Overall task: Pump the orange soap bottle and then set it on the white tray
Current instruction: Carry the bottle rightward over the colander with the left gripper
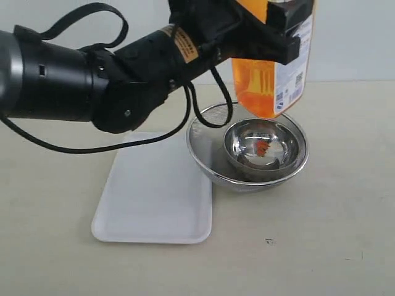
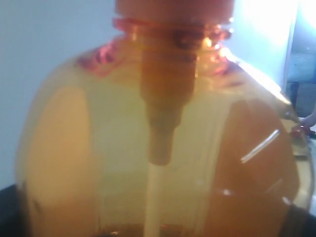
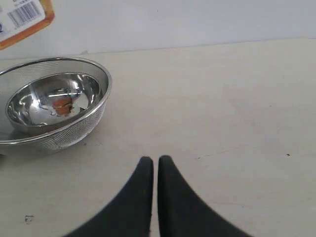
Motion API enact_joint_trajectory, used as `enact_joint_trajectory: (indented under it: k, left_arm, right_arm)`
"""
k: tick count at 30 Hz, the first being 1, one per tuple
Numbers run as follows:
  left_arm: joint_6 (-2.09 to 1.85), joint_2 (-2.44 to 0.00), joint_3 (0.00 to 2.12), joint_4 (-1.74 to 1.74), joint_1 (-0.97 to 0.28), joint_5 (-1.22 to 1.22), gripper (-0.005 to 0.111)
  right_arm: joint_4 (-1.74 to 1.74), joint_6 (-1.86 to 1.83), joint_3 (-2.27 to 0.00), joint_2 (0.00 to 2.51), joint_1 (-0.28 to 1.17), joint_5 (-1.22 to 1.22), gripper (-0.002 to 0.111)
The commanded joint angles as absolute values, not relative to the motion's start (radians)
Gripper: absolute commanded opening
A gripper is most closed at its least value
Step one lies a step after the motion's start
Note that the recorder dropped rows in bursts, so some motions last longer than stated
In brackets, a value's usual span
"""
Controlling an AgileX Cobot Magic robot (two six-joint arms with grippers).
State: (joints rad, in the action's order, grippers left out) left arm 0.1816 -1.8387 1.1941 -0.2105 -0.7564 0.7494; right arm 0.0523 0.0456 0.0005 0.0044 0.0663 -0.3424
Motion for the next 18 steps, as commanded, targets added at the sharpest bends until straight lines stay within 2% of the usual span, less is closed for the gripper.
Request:
enact_joint_trajectory:
  k: [1, 18]
  left_arm:
    - [0.194, -1.871, 1.296, -0.199, -0.817, 0.803, 0.005]
    - [0.214, -2.11, 1.566, -0.199, -0.954, 0.721, 0.005]
  right_arm:
    - [0.052, 0.046, 0.0, 0.0, 0.06, -0.331, 0.0]
    - [0.052, 0.046, 0.0, 0.0, 0.06, -0.331, 0.0]
